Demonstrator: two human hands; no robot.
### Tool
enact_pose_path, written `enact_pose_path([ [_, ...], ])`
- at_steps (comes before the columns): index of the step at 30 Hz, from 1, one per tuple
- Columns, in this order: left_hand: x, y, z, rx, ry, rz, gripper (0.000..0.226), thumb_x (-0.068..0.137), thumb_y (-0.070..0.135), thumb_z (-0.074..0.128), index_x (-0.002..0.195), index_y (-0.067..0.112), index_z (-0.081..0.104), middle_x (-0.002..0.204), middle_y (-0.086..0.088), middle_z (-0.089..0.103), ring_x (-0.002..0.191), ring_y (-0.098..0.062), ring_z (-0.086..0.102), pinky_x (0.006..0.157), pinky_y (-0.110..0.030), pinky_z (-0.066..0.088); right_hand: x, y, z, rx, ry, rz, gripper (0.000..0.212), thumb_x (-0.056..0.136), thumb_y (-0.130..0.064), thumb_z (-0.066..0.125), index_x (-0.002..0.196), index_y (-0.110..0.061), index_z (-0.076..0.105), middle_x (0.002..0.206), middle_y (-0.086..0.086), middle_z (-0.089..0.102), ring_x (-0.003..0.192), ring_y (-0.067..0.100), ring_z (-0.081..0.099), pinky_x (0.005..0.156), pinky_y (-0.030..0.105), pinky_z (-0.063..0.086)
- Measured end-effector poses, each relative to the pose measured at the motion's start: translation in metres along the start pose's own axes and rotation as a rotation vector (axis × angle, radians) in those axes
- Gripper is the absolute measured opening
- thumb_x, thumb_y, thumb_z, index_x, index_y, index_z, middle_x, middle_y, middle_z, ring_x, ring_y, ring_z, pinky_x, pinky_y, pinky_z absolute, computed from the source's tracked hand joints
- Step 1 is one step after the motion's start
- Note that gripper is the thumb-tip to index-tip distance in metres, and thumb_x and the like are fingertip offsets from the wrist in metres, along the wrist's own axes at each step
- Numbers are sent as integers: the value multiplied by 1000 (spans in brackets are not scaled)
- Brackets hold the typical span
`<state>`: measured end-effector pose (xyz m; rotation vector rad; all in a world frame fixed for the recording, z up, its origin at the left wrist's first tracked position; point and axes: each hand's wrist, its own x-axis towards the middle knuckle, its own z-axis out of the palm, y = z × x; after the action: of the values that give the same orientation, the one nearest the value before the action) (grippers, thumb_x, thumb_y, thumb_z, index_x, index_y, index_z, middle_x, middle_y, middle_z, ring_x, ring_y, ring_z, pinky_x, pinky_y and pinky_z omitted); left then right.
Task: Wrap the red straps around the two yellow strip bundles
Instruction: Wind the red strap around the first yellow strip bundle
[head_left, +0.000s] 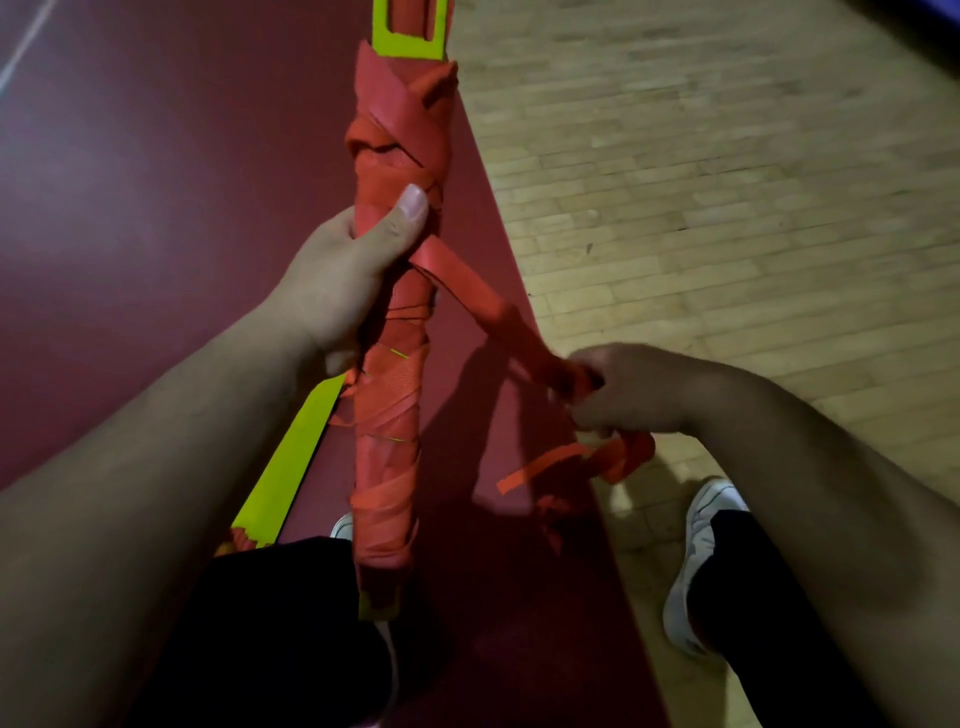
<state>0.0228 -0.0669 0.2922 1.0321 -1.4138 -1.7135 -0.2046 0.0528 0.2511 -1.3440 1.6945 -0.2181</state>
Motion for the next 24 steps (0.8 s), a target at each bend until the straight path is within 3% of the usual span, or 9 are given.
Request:
enact_pose_path([
  [3, 1, 1, 1, -67, 10, 4, 43, 86, 50, 65, 93, 7, 60, 70, -10, 63, 60, -21, 62, 61, -32, 54, 5, 6, 16, -140, 51, 51, 13, 83, -17, 68, 90, -27, 65, 90, 0, 70, 84, 18, 68, 72, 31, 53],
  [6, 3, 0, 2, -90, -11, -21, 52, 87, 52, 64, 105, 3, 58, 74, -14, 62, 62, -23, 62, 61, -32, 54, 8, 7, 17, -35, 141, 22, 29, 80, -18, 74, 103, -30, 63, 94, -5, 68, 88, 14, 67, 76, 31, 55],
  [9, 4, -2, 2, -77, -29, -43, 58, 83, 55, 66, 106, 3, 57, 74, -17, 61, 61, -26, 62, 62, -35, 53, 4, 9, 8, 92, -45, 35, 56, 81, -36, 81, 130, -39, 55, 116, -12, 65, 103, 6, 64, 85, 23, 51],
  [11, 4, -3, 6, -40, -54, -20, 57, 83, 53, 67, 103, 1, 59, 72, -17, 62, 59, -26, 61, 61, -35, 52, 6, 8, 8, 261, 53, -59, 46, 86, -41, 74, 130, -39, 57, 124, -8, 65, 107, 9, 64, 89, 23, 50],
  [14, 3, -1, 10, 23, -63, 38, 47, 86, 43, 72, 107, 2, 63, 86, -13, 73, 73, -27, 70, 67, -38, 58, 10, -5, 10, 751, 225, -211, 19, 91, -24, 62, 105, -19, 73, 98, 12, 74, 91, 28, 72, 82, 37, 56],
  [16, 4, 1, 9, 130, -69, 71, 53, 80, 48, 76, 110, 5, 65, 95, -14, 75, 83, -29, 71, 74, -42, 60, 9, -14, 15, 882, 245, -190, 27, 93, -5, 48, 91, -12, 74, 80, 21, 70, 75, 35, 67, 69, 40, 54],
  [19, 4, 2, 5, 233, -79, 85, 65, 71, 55, 76, 108, 3, 63, 90, -16, 71, 76, -28, 67, 71, -44, 57, 14, -7, 15, 501, 339, -69, 39, 101, -30, 44, 79, -21, 75, 70, 5, 68, 72, 21, 65, 80, 39, 50],
  [22, 1, 3, 4, 249, -101, 90, 64, 75, 52, 75, 111, 1, 62, 91, -14, 69, 78, -26, 66, 71, -41, 57, 12, -5, 16, 486, 170, -160, 47, 90, -69, 50, 102, -31, 76, 96, -5, 75, 93, 11, 70, 84, 29, 51],
  [24, 2, 3, 5, 257, -115, 97, 41, 82, 46, 75, 102, 11, 66, 83, -2, 72, 74, -19, 67, 69, -35, 57, 14, -9, 25, 388, 112, -260, 29, 81, -57, 70, 98, -33, 75, 104, -6, 75, 100, 6, 68, 86, 23, 50],
])
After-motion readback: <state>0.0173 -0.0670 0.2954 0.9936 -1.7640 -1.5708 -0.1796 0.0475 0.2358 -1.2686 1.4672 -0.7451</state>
